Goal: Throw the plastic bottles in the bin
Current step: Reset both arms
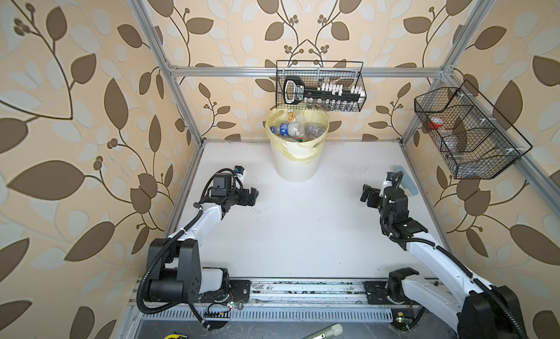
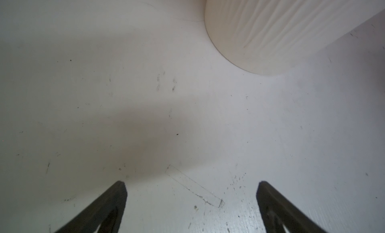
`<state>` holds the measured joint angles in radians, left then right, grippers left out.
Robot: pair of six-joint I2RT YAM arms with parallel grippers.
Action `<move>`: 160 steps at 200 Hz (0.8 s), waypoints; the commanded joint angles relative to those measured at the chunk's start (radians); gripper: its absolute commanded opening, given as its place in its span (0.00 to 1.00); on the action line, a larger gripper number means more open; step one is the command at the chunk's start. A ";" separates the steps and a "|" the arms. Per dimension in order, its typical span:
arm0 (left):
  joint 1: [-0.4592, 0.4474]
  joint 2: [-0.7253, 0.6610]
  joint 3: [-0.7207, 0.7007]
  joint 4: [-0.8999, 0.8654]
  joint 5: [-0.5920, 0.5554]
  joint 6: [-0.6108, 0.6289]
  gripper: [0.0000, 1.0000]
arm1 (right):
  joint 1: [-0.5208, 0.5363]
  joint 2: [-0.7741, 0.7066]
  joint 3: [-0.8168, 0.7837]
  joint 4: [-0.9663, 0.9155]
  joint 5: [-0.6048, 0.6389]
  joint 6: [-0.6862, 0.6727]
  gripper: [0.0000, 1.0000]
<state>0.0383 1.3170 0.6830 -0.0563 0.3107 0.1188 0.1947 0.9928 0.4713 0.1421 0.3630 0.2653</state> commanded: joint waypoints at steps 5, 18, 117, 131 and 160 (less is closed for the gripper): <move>0.056 0.037 -0.035 0.175 0.068 -0.021 0.99 | -0.006 0.021 -0.054 0.142 0.055 -0.061 1.00; 0.083 0.058 -0.049 0.215 0.062 -0.036 0.99 | -0.009 0.025 -0.081 0.199 0.081 -0.072 1.00; 0.121 0.146 -0.263 0.724 -0.126 -0.174 0.99 | -0.076 -0.061 -0.315 0.573 0.232 -0.093 1.00; 0.120 0.143 -0.268 0.730 -0.129 -0.175 0.99 | -0.080 -0.074 -0.373 0.679 0.264 -0.113 1.00; 0.121 0.139 -0.306 0.790 -0.107 -0.162 0.99 | -0.105 -0.064 -0.434 0.808 0.288 -0.100 1.00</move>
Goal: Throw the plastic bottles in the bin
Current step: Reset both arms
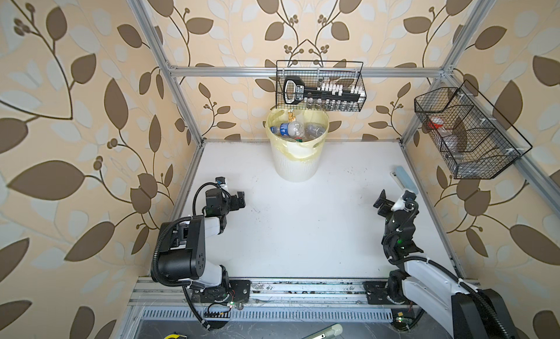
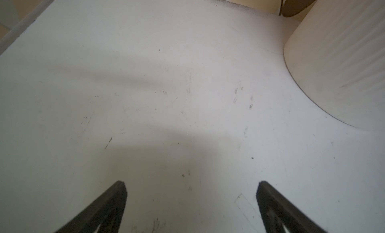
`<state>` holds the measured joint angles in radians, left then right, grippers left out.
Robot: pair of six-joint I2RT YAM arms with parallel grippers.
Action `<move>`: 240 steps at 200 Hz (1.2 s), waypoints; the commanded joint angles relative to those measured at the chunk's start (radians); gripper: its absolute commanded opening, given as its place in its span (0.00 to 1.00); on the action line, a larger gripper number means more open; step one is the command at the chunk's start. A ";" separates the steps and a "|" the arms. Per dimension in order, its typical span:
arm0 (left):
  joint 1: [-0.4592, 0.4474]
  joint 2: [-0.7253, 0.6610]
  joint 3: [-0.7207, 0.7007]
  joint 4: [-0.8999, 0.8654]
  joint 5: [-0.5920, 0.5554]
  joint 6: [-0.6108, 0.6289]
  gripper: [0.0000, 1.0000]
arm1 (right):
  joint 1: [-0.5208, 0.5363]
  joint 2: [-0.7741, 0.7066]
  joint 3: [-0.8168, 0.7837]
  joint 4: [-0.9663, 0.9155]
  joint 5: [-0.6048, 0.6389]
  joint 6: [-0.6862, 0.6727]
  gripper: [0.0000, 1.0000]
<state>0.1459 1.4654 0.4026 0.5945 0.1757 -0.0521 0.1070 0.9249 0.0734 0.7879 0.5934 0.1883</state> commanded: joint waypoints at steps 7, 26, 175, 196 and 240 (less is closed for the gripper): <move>0.012 0.001 -0.049 0.187 0.047 0.022 0.99 | -0.021 0.009 -0.033 0.149 0.050 -0.023 1.00; 0.015 0.046 -0.106 0.347 0.036 0.000 0.99 | -0.024 0.046 -0.036 0.165 0.042 -0.021 1.00; 0.007 0.029 -0.036 0.181 0.012 0.008 0.99 | -0.041 0.428 0.070 0.329 -0.275 -0.138 1.00; 0.006 0.028 -0.035 0.180 0.009 0.008 0.99 | -0.056 0.430 0.075 0.312 -0.270 -0.128 1.00; 0.005 0.027 -0.036 0.180 0.009 0.008 0.99 | -0.046 0.431 0.067 0.325 -0.263 -0.138 1.00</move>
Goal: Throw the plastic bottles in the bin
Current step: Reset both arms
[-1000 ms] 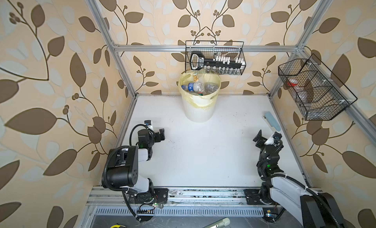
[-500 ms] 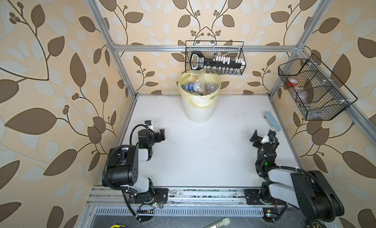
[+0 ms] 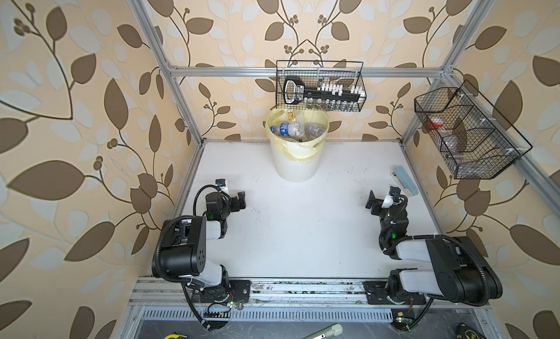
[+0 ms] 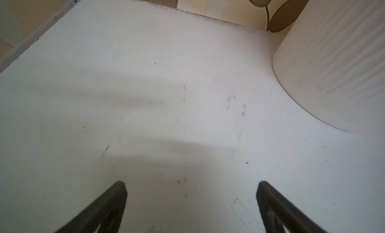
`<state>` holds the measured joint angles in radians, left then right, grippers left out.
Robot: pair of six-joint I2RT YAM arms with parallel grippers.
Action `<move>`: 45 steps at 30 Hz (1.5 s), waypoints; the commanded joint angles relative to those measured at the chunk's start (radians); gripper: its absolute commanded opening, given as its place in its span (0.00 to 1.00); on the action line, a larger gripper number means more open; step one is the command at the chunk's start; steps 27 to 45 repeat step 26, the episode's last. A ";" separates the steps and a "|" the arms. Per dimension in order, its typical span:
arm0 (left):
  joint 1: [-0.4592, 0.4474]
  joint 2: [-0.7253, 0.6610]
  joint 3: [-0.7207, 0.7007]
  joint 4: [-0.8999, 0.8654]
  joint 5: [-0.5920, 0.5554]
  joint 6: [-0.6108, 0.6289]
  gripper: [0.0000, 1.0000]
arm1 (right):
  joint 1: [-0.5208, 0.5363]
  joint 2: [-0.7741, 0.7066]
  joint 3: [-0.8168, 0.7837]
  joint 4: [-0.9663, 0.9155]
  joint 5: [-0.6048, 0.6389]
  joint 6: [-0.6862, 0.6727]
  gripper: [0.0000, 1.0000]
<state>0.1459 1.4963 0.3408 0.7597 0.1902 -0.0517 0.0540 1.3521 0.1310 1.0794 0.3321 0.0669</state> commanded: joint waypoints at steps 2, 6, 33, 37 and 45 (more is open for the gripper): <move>0.006 -0.002 0.027 0.013 -0.008 0.007 0.99 | 0.020 0.006 0.011 0.036 0.013 -0.029 1.00; 0.004 -0.004 0.026 0.013 -0.008 0.007 0.99 | 0.055 0.010 -0.003 0.070 0.054 -0.052 1.00; 0.004 -0.004 0.026 0.013 -0.009 0.007 0.99 | 0.044 0.006 0.005 0.051 0.048 -0.039 1.00; 0.004 -0.004 0.026 0.013 -0.009 0.007 0.99 | 0.044 0.006 0.005 0.051 0.048 -0.039 1.00; 0.004 -0.004 0.026 0.013 -0.009 0.007 0.99 | 0.044 0.006 0.005 0.051 0.048 -0.039 1.00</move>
